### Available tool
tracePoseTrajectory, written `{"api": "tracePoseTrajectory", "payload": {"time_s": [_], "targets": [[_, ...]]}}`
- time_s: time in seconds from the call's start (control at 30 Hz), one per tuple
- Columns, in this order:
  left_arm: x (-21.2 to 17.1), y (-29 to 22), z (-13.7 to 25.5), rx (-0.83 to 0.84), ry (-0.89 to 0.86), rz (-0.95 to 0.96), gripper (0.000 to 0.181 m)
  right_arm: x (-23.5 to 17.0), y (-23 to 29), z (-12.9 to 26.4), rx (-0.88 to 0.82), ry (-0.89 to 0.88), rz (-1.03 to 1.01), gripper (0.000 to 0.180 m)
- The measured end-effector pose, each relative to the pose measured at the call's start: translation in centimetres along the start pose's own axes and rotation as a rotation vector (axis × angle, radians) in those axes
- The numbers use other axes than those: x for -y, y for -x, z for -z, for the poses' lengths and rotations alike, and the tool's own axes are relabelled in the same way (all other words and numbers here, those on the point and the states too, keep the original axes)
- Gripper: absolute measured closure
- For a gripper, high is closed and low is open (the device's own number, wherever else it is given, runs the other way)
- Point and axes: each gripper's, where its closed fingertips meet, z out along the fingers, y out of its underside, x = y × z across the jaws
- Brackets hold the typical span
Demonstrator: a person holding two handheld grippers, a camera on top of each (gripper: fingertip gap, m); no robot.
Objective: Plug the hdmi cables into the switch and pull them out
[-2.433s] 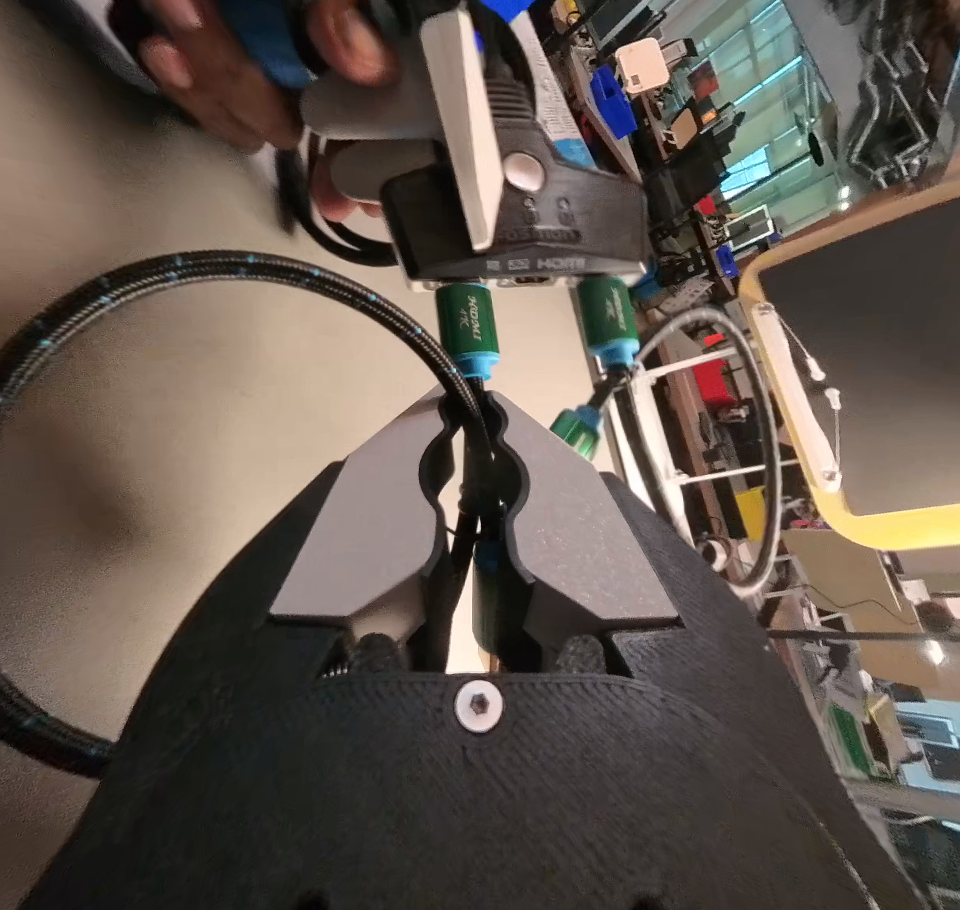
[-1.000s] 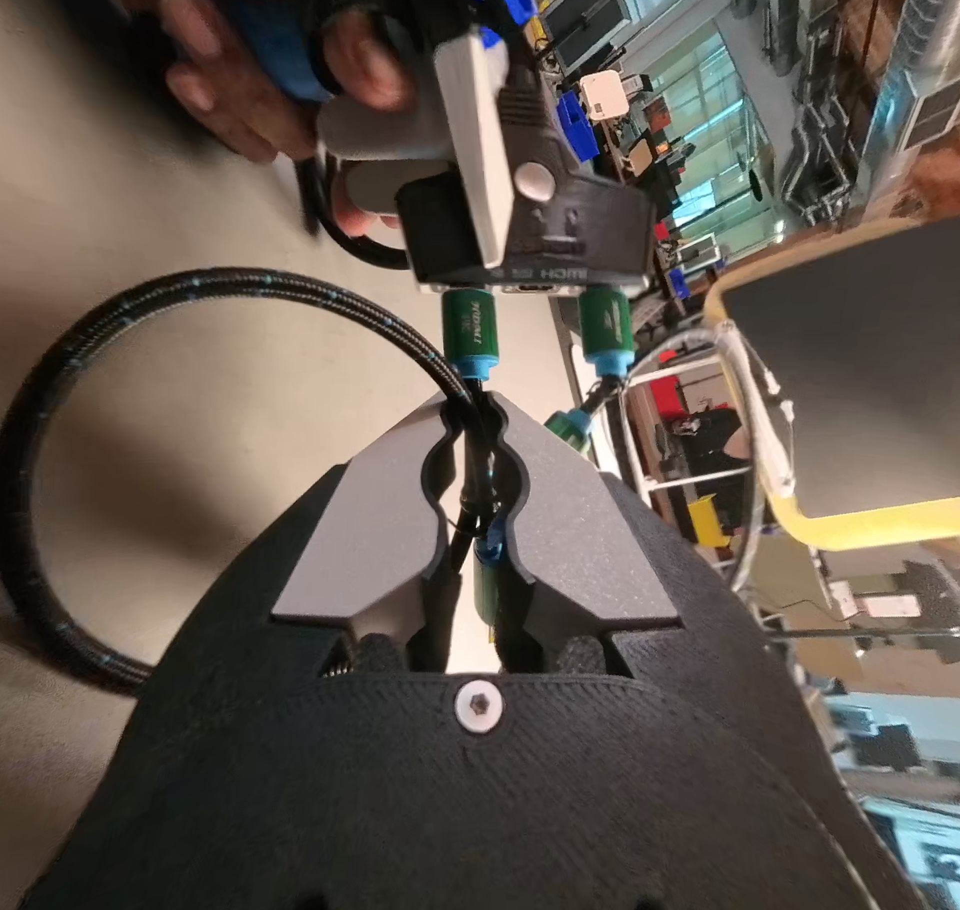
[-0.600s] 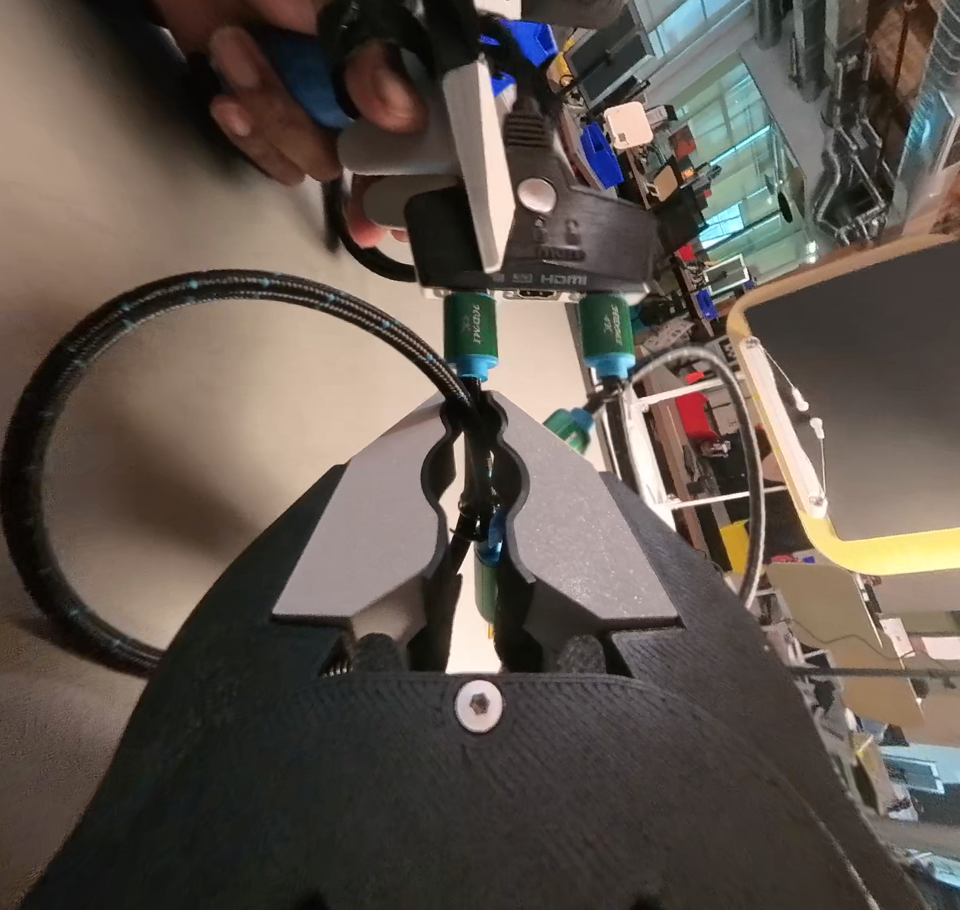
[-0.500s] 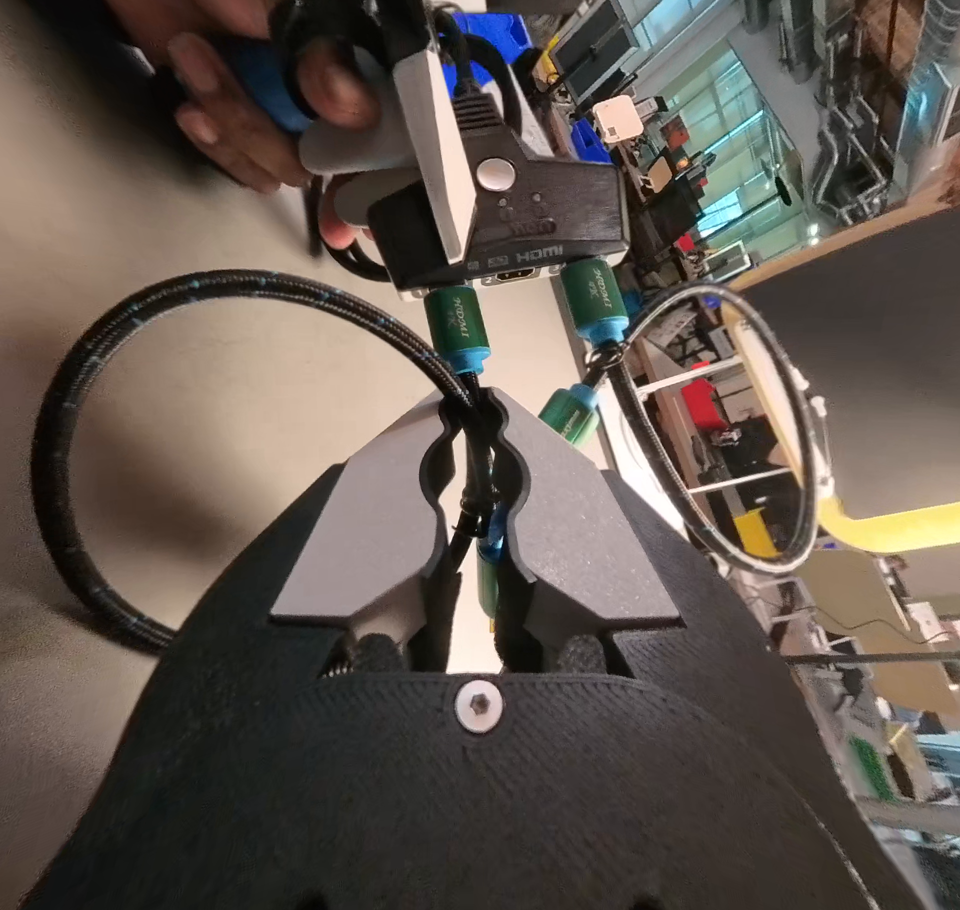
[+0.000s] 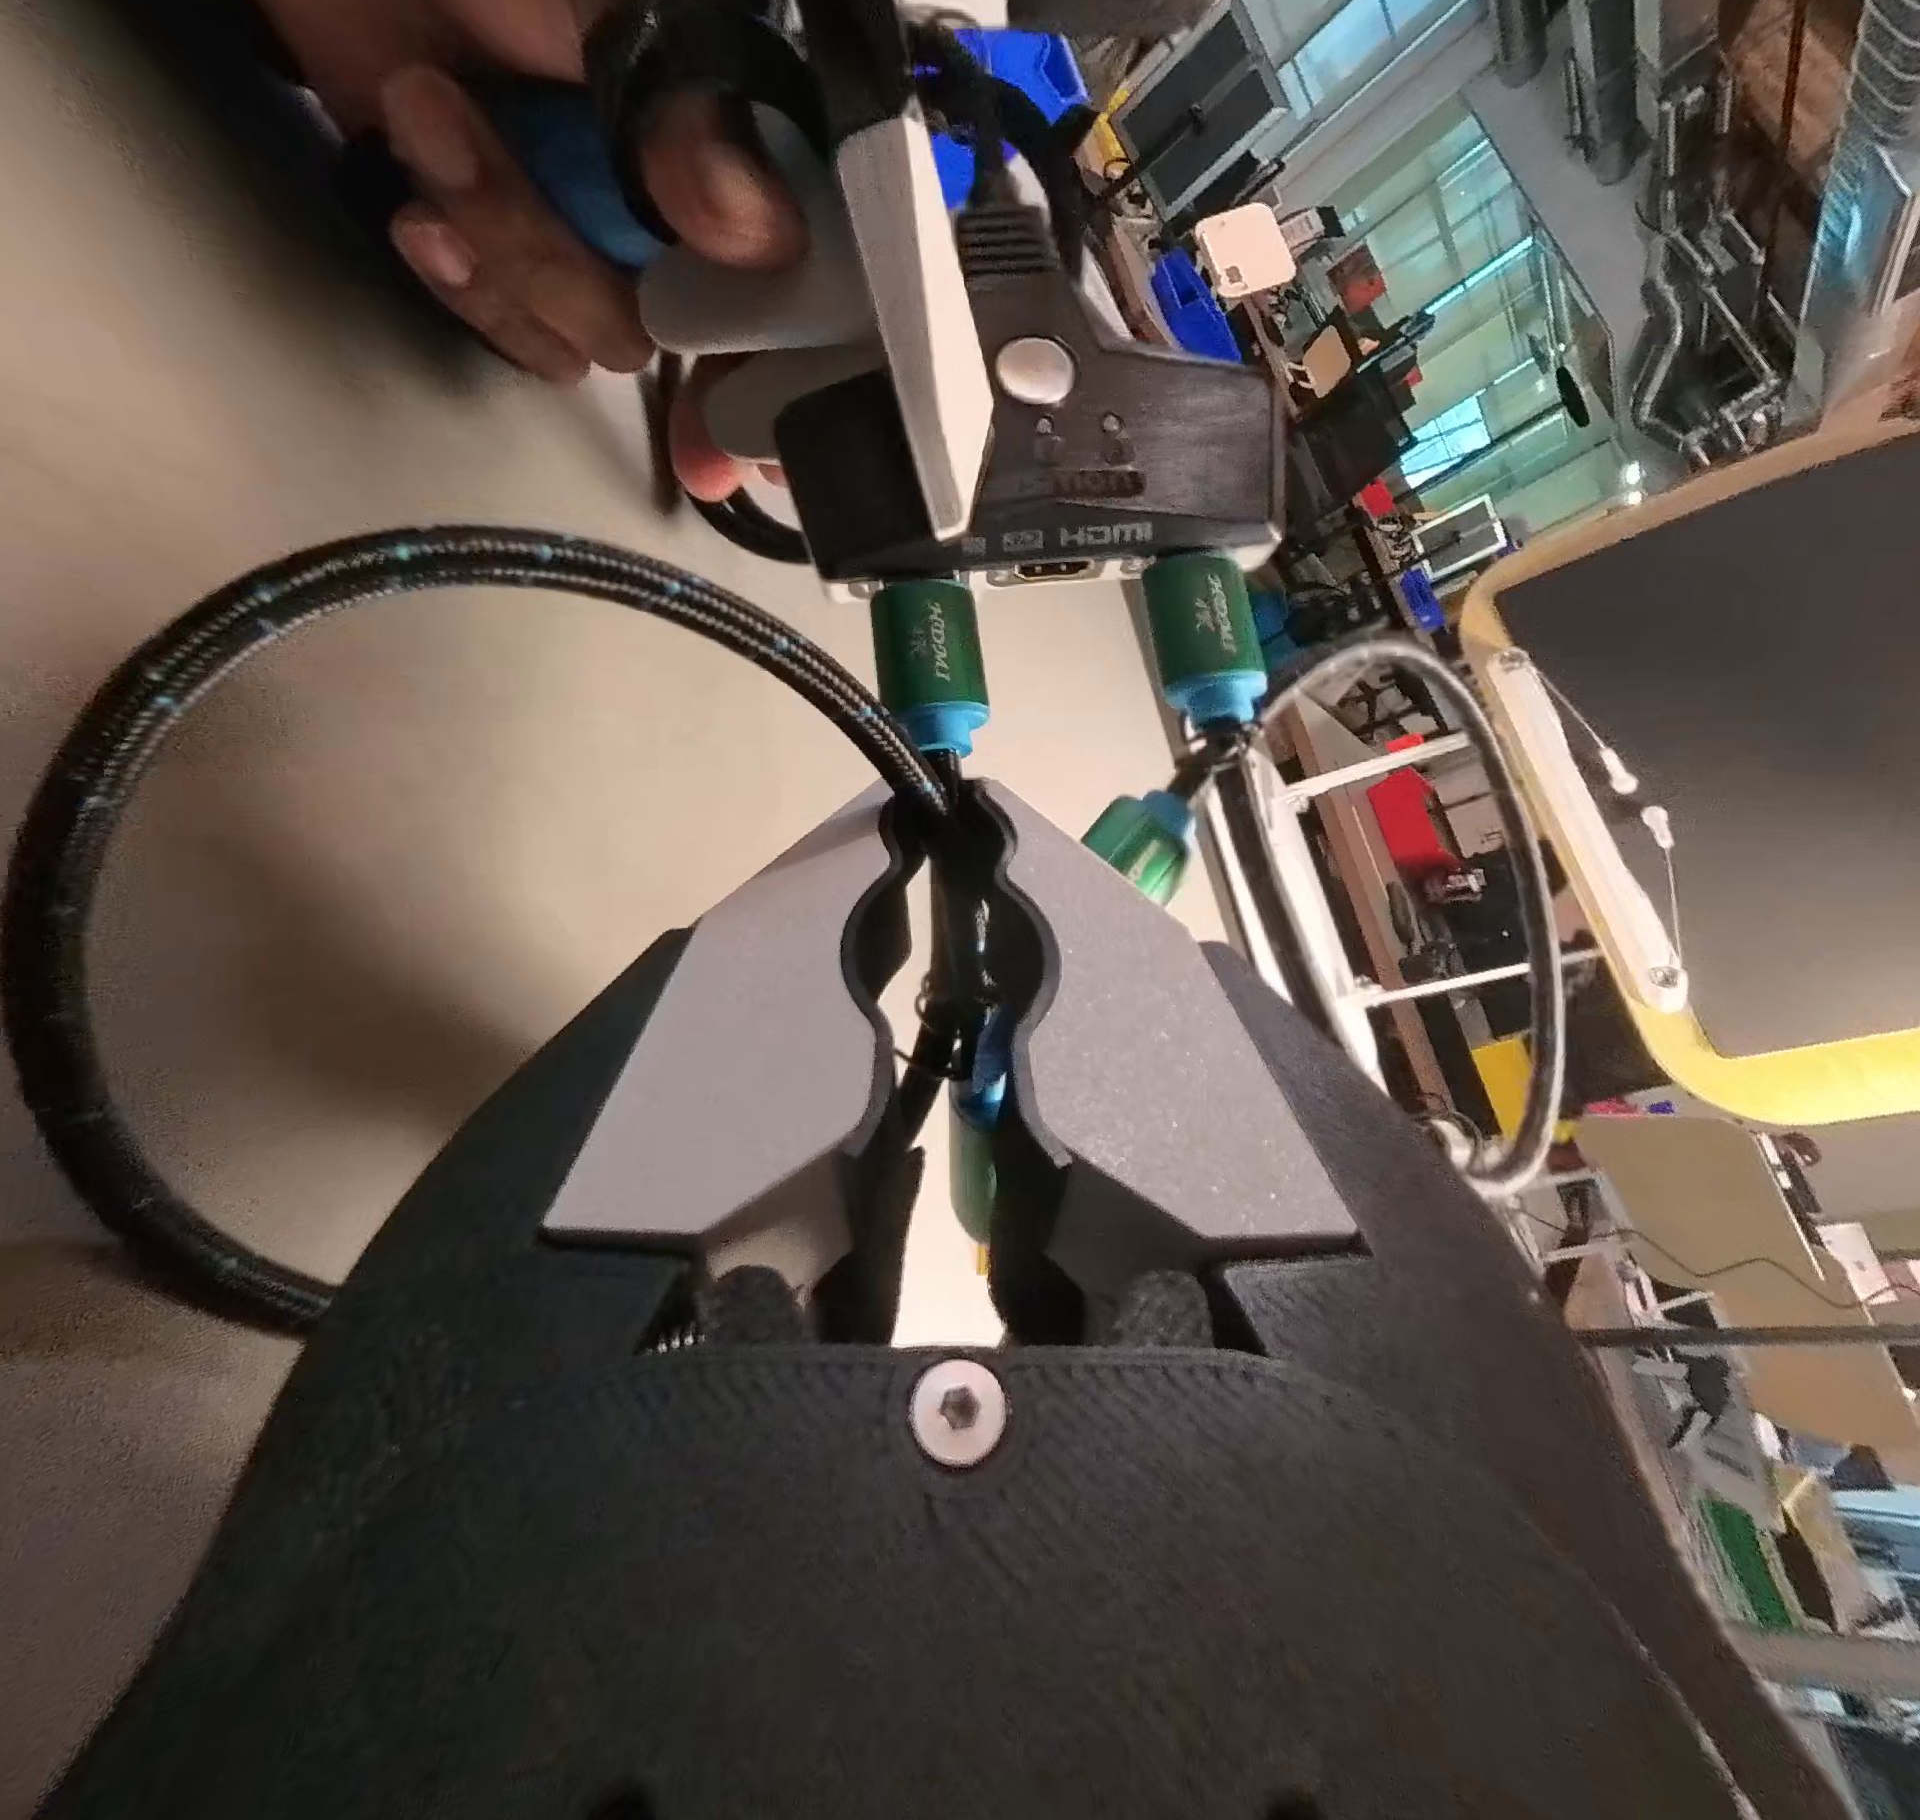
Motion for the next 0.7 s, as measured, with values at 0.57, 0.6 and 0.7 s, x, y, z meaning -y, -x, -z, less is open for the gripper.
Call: {"api": "tracePoseTrajectory", "payload": {"time_s": [0.57,0.6,0.7], "targets": [[-0.19,0.17,-0.34,0.017,0.015,-0.014,0.159,-0.61,-0.22,-0.08,-0.004,-0.016,-0.077,0.17],[-0.16,0.19,-0.31,0.02,0.011,-0.013,0.159,-0.6,-0.24,-0.12,-0.013,-0.016,-0.074,0.17],[-0.1,0.29,-0.26,0.031,0.002,-0.009,0.159,-0.69,-0.21,-0.23,-0.026,-0.016,-0.091,0.17]]}}
